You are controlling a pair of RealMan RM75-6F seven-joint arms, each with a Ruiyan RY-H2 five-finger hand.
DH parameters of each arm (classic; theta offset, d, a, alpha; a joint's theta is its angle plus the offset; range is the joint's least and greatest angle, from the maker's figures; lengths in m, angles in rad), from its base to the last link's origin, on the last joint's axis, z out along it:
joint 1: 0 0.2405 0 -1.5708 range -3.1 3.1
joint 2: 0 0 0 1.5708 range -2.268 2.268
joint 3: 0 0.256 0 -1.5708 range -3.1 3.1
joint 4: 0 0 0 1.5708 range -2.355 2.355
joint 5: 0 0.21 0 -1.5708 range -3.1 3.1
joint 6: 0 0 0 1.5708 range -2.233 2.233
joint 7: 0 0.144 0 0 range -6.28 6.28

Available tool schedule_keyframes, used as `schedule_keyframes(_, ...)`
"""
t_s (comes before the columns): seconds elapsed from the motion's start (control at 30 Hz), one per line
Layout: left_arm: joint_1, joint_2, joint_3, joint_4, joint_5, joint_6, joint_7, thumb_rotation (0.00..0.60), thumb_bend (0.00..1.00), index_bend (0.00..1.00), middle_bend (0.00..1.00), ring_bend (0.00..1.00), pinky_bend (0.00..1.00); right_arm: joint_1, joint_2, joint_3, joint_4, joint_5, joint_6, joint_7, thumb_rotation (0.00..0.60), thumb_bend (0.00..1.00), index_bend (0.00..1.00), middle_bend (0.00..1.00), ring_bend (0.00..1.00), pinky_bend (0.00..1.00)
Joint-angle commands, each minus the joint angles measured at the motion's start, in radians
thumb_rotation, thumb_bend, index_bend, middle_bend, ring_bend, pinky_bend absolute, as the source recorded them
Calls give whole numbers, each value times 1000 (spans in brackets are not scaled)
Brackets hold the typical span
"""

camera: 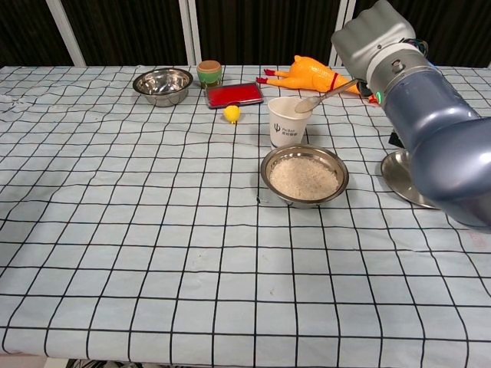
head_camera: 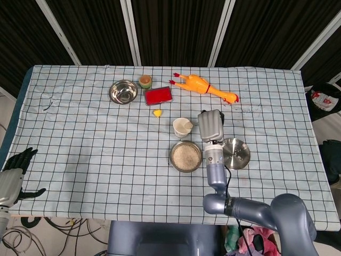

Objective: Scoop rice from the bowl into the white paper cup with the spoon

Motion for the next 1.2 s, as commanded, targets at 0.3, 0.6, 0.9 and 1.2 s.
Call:
schedule_keyframes(0.3,-2,3,2,-6,1,-5,-2,600,15,0,0,0,0,8,-3,-66,66,-106,-14,-34,600,544,798,1000,1000,1000)
schedule_keyframes(0.6,-3,5,3,-8,1,-7,-8,600,15,0,0,0,0,9,-21,-107,108,-183,-30,-37,600,546,798,1000,1000,1000)
schedule_keyframes(0.9,-4,9,4,-10,1,-11,-16,600,15,0,0,0,0,10,-27,-164,190,-306,-46,-42,600,546,798,1000,1000,1000)
schedule_keyframes(1.2,-4,8,5,-11,0,-12,-15,600,15,0,0,0,0,0,-13,-192,221,-395,-54,-42,600,547,798,1000,1000,1000)
